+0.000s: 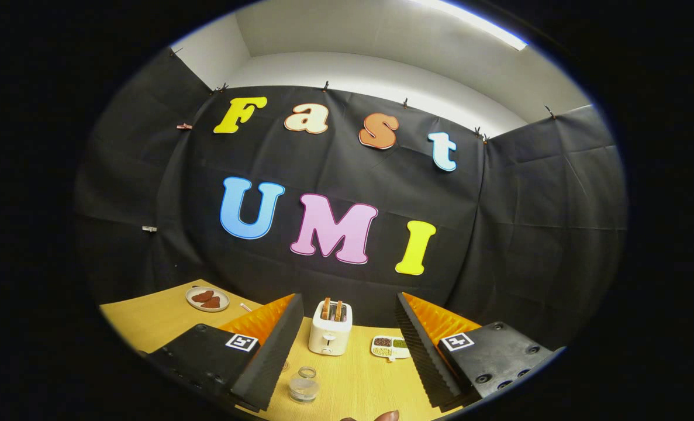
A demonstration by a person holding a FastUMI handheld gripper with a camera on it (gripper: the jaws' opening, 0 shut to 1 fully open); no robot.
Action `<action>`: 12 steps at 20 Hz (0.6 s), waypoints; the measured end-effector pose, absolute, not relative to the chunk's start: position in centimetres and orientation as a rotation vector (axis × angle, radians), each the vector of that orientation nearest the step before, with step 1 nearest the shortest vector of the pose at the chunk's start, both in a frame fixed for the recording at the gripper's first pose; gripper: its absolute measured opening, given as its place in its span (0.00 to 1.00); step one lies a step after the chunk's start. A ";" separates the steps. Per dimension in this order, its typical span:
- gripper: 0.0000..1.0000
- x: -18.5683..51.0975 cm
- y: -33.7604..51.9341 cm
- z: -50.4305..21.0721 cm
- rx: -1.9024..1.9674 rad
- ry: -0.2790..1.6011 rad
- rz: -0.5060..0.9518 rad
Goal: Take the bottle from table, then pour the juice into the cup, finally place the bottle on the coaster
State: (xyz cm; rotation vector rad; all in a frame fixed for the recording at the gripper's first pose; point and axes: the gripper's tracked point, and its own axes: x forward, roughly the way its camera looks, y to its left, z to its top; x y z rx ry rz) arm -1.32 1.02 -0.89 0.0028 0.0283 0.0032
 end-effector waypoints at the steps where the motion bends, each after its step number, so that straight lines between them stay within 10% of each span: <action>1: 0.97 -1.4 1.1 -1.1 0.004 0.031 0.004; 12: 0.97 -2.1 5.6 -8.3 0.049 0.061 0.117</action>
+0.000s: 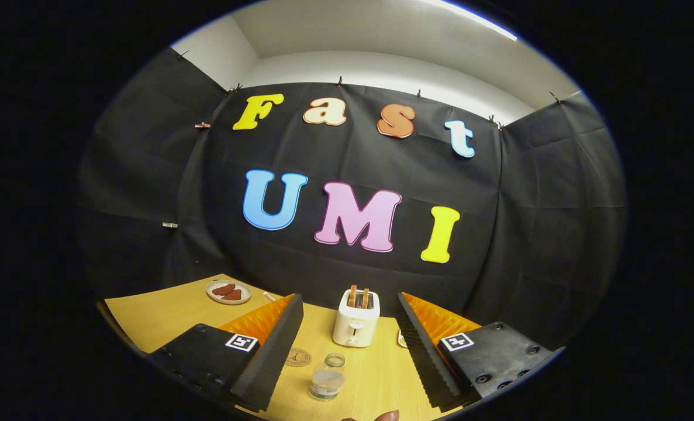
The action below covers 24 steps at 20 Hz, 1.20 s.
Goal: Take the bottle from table, then pour the juice into the cup, finally place the bottle on the coaster
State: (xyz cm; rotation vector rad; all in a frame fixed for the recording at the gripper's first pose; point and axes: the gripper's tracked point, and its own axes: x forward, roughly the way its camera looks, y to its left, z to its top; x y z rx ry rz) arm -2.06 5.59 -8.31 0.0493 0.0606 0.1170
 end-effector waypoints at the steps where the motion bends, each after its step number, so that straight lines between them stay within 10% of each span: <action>1: 0.97 -2.0 5.9 -9.6 0.056 0.081 0.123; 24: 0.98 1.6 10.8 -35.2 0.159 0.367 0.162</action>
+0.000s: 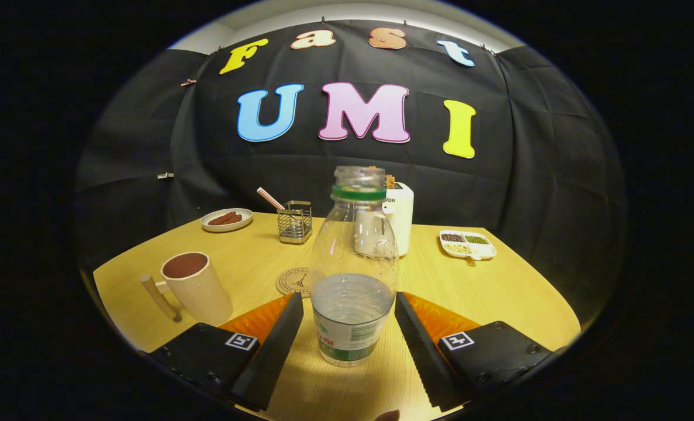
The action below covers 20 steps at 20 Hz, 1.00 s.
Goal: Take the bottle from table, then pour the juice into the cup, finally place the bottle on the coaster
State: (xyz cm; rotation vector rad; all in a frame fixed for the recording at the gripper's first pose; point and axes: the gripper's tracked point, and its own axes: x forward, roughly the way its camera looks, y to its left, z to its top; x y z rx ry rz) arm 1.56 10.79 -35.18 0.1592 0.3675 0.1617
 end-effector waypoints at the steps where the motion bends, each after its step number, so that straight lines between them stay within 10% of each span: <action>1: 0.97 1.8 10.8 -35.7 0.157 0.372 0.157; 8: 0.77 3.0 10.4 -36.3 0.126 0.423 0.138; 20: 0.77 3.1 12.5 -28.2 -0.238 0.347 0.246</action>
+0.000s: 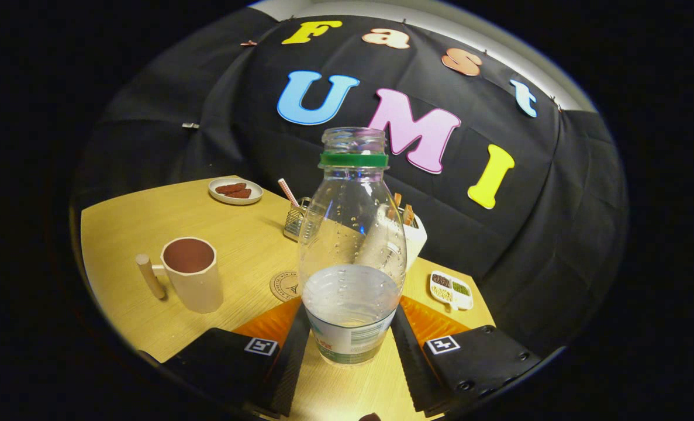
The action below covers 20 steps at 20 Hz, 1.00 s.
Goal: Take the bottle from table, then pour the juice into the cup, finally place the bottle on the coaster
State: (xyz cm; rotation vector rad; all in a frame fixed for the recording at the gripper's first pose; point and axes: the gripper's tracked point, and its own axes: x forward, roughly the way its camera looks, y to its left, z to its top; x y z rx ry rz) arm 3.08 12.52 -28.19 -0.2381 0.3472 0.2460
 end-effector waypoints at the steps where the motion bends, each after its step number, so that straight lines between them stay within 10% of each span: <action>1: 0.77 3.1 12.8 -27.8 -0.282 0.346 0.253; 20: 0.76 3.5 16.1 -30.4 -1.057 0.452 0.386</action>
